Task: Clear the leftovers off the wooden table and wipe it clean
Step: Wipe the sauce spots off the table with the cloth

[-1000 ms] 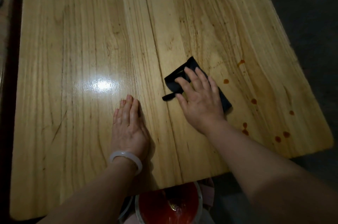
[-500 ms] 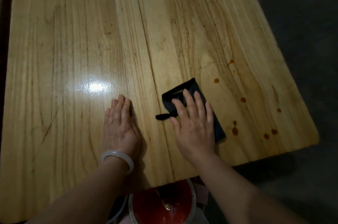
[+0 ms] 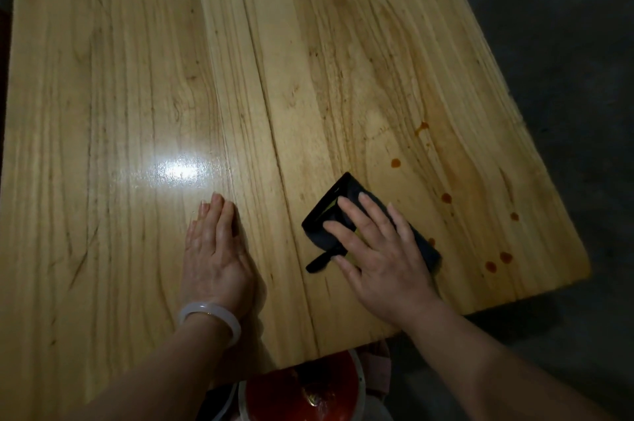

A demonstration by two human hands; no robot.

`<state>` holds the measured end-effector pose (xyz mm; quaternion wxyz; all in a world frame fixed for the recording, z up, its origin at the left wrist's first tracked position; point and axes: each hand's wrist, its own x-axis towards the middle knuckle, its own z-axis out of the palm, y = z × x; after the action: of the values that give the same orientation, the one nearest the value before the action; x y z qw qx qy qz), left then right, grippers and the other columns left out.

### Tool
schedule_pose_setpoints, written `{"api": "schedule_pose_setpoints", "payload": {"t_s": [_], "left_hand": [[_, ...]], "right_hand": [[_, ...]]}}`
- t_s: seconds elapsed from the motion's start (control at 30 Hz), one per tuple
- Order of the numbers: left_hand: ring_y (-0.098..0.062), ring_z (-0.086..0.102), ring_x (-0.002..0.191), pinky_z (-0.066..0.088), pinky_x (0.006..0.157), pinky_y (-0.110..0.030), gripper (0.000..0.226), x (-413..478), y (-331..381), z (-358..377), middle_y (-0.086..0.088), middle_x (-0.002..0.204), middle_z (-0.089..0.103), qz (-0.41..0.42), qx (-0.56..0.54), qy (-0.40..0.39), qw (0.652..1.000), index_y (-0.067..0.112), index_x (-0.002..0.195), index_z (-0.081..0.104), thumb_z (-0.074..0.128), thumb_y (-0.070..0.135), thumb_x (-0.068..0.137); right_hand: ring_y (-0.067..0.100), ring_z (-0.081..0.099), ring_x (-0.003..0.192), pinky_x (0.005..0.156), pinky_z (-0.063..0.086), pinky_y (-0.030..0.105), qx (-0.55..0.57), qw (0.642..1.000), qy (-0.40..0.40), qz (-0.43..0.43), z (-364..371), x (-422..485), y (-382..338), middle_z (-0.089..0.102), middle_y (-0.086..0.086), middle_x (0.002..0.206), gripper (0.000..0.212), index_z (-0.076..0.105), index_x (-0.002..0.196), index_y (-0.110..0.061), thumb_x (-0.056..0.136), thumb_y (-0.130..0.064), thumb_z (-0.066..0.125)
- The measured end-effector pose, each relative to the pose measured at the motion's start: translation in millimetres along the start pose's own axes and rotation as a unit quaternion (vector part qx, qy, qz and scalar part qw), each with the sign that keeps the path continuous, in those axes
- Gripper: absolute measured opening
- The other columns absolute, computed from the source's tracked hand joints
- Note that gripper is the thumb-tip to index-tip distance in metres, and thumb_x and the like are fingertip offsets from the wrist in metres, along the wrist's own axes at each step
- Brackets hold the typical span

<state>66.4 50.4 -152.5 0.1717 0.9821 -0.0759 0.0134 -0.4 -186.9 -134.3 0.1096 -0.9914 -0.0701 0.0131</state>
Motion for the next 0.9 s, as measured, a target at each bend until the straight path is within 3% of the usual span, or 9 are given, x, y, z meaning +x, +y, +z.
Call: {"api": "schedule_pose_setpoints", "payload": {"t_s": [0.3, 0.37, 0.5, 0.67, 0.77, 0.9], "left_hand": [[-0.023, 0.023, 0.139, 0.005, 0.118, -0.026, 0.05, 2, 12, -5, -0.017, 0.148, 0.036, -0.01, -0.035, 0.041, 0.998, -0.002, 0.138, 0.041, 0.031, 0.016, 0.093], [-0.022, 0.024, 0.14, 0.008, 0.119, -0.031, 0.05, 2, 11, -4, -0.013, 0.15, 0.034, -0.007, -0.03, 0.037, 0.999, 0.001, 0.14, 0.04, 0.032, 0.016, 0.093], [-0.021, 0.023, 0.142, 0.014, 0.118, -0.038, 0.05, 2, 4, -2, -0.008, 0.152, 0.031, -0.005, -0.016, 0.024, 1.0, 0.006, 0.142, 0.037, 0.034, 0.015, 0.093], [-0.021, 0.023, 0.142, 0.008, 0.119, -0.03, 0.051, 2, 9, -5, -0.01, 0.151, 0.033, -0.011, -0.016, 0.022, 1.0, 0.005, 0.142, 0.039, 0.03, 0.019, 0.094], [-0.022, 0.024, 0.141, 0.007, 0.119, -0.03, 0.052, 3, 10, -6, -0.012, 0.15, 0.034, -0.01, -0.014, 0.022, 1.0, 0.003, 0.141, 0.039, 0.029, 0.021, 0.093], [-0.023, 0.024, 0.142, 0.007, 0.119, -0.029, 0.052, 2, 9, -7, -0.01, 0.151, 0.033, -0.014, -0.008, 0.015, 1.0, 0.005, 0.142, 0.039, 0.029, 0.022, 0.094]], "right_hand": [[0.02, 0.013, 0.15, 0.12, 0.012, 0.053, 0.009, 0.991, -0.013, 0.129, -15, 47, 48, 0.021, -0.003, 0.162, 0.052, 0.039, 0.146, -0.033, 0.098, -0.05, 0.028], [0.018, 0.008, 0.151, 0.121, 0.008, 0.051, 0.015, 0.983, -0.01, 0.183, -19, 58, 58, 0.016, -0.005, 0.163, 0.053, 0.034, 0.147, -0.035, 0.098, -0.052, 0.024], [0.017, 0.001, 0.151, 0.121, 0.004, 0.049, 0.02, 0.956, 0.008, 0.292, -21, 71, 61, 0.01, -0.006, 0.164, 0.051, 0.029, 0.15, -0.036, 0.101, -0.05, 0.026], [0.019, 0.001, 0.151, 0.121, 0.005, 0.05, 0.029, 0.938, 0.026, 0.343, -18, 63, 46, 0.009, -0.005, 0.165, 0.052, 0.029, 0.152, -0.034, 0.102, -0.049, 0.03], [0.02, 0.003, 0.151, 0.12, 0.006, 0.05, 0.038, 0.938, 0.03, 0.342, -15, 50, 37, 0.012, -0.003, 0.164, 0.051, 0.031, 0.151, -0.033, 0.101, -0.047, 0.031], [0.025, 0.022, 0.148, 0.117, 0.019, 0.053, 0.03, 0.968, 0.057, 0.242, -10, 21, 29, 0.032, 0.002, 0.158, 0.049, 0.047, 0.142, -0.027, 0.098, -0.043, 0.033]]}}
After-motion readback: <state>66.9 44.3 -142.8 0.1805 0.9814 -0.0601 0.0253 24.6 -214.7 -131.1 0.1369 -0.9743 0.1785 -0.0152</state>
